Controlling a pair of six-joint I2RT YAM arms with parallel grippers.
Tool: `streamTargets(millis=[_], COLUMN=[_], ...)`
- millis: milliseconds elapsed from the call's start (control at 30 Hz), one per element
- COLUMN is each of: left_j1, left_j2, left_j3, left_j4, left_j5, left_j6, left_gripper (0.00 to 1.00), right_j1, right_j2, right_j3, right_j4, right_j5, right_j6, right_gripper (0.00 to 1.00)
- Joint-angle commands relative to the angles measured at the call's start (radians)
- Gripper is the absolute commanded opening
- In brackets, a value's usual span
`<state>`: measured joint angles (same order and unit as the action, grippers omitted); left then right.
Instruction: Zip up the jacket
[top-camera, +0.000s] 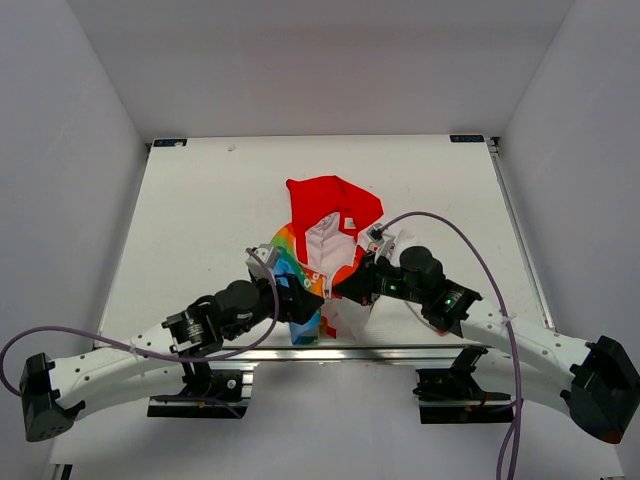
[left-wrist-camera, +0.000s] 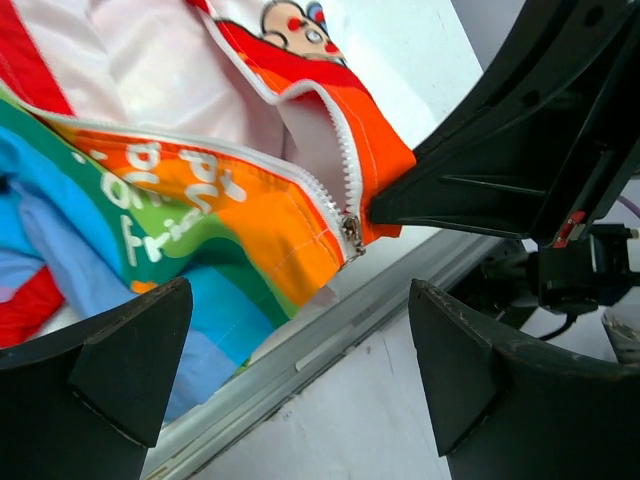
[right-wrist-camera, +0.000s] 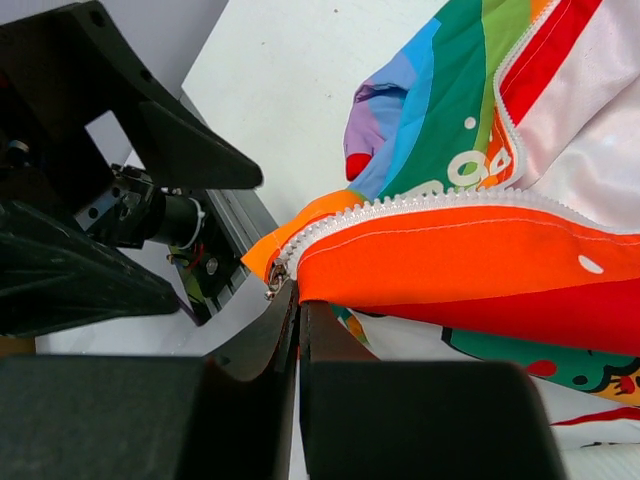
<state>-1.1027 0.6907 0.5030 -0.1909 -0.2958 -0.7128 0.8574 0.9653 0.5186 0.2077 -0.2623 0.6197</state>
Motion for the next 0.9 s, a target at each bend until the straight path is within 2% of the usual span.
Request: streamTargets(millis=[0,33,67,200,233,300,500,867], left_j1=[0.018,0.047,0.072,0.226,0.268,0.28,0.284,0.282], left_j2=[0.035,0.041,0.046,0.073,0.081,0.082,0.108,0.193], left_j3=[-0.015,-0.035,-0.049,-0.124,-0.132,-0.138,-0.139,-0.116], left_j4=[0.083,0.138,0.169,0.336,0.353,0.389,0.488,0.476], left_j5=[0.092,0.175,0.176,0.504,0.527,0.546,0.609,0.632], left_j6=[-0.037,-0.046,-0.053,-0.097,-0.1,-0.1,-0.102,-0.103], left_gripper=[0.98,0.98,0.98,0.98,0.98,0.97,0.84,0.68], right_j1=[0.002,0.002,0.0,0.0,0.002,0.002,0.002,0.002], right_j2=[-0.005,-0.011,-0.014,-0.019,-0.022,-0.026,-0.033,-0.059], right_j3=[-0.015,-0.017,-0.017,-0.022,-0.023,-0.025,-0.023,-0.031], right_j4=[0.099,0.098,0.098,0.091,0.09,0.079,0.067,0.062], right_j5=[-0.022,-0.011,-0.005,0.006,0.008,0.015,0.041,0.072], right_j6=[0.032,0.031,0.031,0.029,0.029,0.026,0.015,0.015], right_gripper=[0.0,0.0,0.0,0.0,0.0,0.0,0.0,0.0])
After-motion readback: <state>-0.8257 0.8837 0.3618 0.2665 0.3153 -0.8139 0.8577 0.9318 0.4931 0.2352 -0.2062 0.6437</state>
